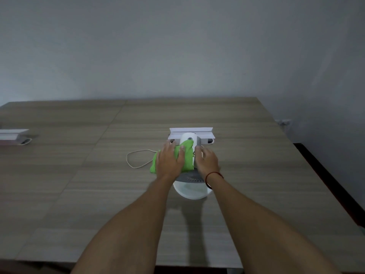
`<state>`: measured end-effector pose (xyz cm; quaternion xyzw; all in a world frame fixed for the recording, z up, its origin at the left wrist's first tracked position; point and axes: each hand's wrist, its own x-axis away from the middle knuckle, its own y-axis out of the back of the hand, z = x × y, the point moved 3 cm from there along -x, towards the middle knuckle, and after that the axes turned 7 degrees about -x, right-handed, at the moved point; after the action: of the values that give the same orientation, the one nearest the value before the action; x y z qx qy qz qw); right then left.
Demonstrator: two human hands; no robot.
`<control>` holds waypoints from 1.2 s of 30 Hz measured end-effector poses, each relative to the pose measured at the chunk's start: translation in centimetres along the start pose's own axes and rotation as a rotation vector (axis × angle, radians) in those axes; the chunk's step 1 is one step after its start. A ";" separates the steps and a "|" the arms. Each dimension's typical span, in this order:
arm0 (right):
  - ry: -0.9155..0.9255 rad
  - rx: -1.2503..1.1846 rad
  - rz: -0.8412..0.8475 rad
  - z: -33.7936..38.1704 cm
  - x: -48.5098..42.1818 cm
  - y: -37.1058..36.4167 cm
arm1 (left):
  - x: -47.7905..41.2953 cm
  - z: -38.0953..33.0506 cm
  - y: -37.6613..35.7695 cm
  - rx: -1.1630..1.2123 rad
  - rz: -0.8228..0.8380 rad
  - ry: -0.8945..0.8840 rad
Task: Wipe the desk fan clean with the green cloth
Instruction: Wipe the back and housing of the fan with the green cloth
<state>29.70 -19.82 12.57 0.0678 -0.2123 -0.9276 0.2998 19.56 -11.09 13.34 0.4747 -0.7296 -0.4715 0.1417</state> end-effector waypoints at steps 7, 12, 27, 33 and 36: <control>0.016 0.024 -0.179 -0.7 -0.5 -0.3 | -1.6 3.1 -0.7 0.248 0.100 0.092; 0.014 -0.068 -0.086 -1.3 -1.9 -0.1 | -1.6 4.1 -2.0 0.403 0.095 0.345; 0.014 0.083 0.042 -2.0 -3.8 -0.4 | -0.5 0.2 -1.9 0.045 -0.063 -0.091; 0.017 0.087 0.057 -2.0 -4.7 -0.7 | -2.7 2.0 -2.4 0.146 0.018 0.038; 0.029 0.092 0.091 -1.7 -4.9 0.0 | -3.2 2.3 -2.5 0.223 0.053 0.094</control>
<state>34.03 -17.53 11.06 0.0854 -0.2530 -0.9012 0.3413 21.05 -7.45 10.86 0.4896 -0.7824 -0.3605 0.1346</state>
